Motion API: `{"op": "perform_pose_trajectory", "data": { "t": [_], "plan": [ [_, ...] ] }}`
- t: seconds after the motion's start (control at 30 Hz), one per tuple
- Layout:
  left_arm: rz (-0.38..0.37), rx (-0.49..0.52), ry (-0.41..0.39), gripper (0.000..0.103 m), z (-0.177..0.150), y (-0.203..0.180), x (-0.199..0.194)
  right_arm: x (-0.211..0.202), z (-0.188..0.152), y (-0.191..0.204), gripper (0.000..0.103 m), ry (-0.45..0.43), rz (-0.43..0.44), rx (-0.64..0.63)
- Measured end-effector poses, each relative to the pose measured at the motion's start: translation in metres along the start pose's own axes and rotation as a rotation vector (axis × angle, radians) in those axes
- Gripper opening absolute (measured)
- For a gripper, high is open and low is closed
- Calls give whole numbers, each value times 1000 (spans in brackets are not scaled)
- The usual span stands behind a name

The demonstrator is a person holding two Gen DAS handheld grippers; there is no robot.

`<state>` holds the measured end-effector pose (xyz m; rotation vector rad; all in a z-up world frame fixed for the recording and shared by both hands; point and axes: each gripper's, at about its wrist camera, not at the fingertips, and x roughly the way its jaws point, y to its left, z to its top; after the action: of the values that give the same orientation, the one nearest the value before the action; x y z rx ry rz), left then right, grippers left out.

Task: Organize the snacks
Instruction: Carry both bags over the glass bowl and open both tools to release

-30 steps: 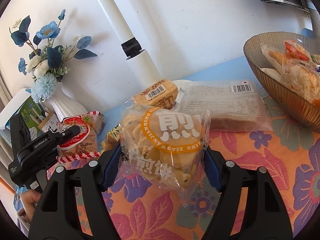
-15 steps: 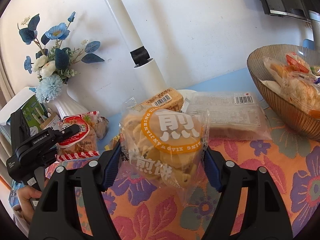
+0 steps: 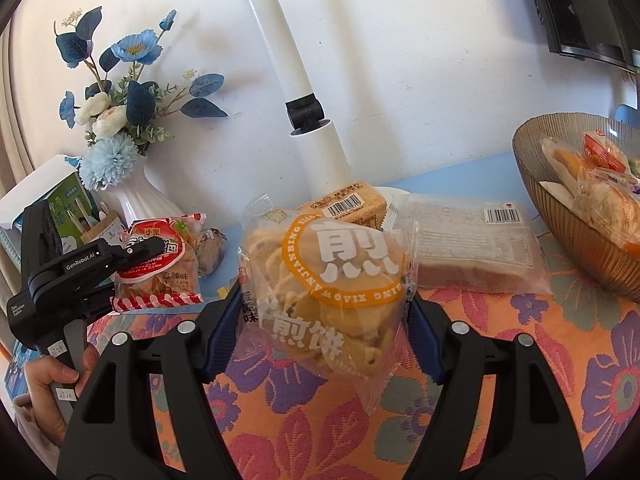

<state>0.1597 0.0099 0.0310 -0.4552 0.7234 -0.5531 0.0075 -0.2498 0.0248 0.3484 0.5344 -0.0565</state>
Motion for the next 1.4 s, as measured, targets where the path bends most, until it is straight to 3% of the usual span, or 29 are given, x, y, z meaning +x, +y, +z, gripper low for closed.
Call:
{"op": "perform_pose_trajectory", "data": {
  "t": [0.23,0.37,0.53,0.67,0.83,0.97,1.03,1.07,1.13,1.23,1.3,1.4],
  "plan": [
    [13,40,-18,42,-1,-8,-1,-9,2,-2,73,-37,36,22],
    [7,64,-19,42,-2,-17,-1,-30,13,-17,73,-104,75,111],
    [-5,85,-17,42,-4,-40,-9,-57,57,-56,73,-120,45,211],
    [0,176,23,42,-7,-99,-6,-80,110,-101,73,-133,-68,224],
    [-190,232,87,42,-22,-194,16,-99,163,-175,73,-140,-176,296],
    [-391,228,172,42,-38,-279,51,-101,192,-222,74,-114,-267,313],
    [-467,237,243,46,-52,-316,73,-89,202,-241,80,-22,-312,292],
    [-469,265,288,52,-62,-334,87,-81,204,-249,86,42,-345,283],
    [-428,311,356,94,-79,-353,109,-75,203,-257,97,87,-378,280],
    [-333,321,385,98,-86,-344,116,-76,197,-252,100,88,-359,270],
    [-318,301,357,98,-78,-326,107,-79,190,-243,100,68,-335,283],
    [-235,311,299,98,-62,-299,91,-79,181,-223,100,48,-284,308]
  ]
}}
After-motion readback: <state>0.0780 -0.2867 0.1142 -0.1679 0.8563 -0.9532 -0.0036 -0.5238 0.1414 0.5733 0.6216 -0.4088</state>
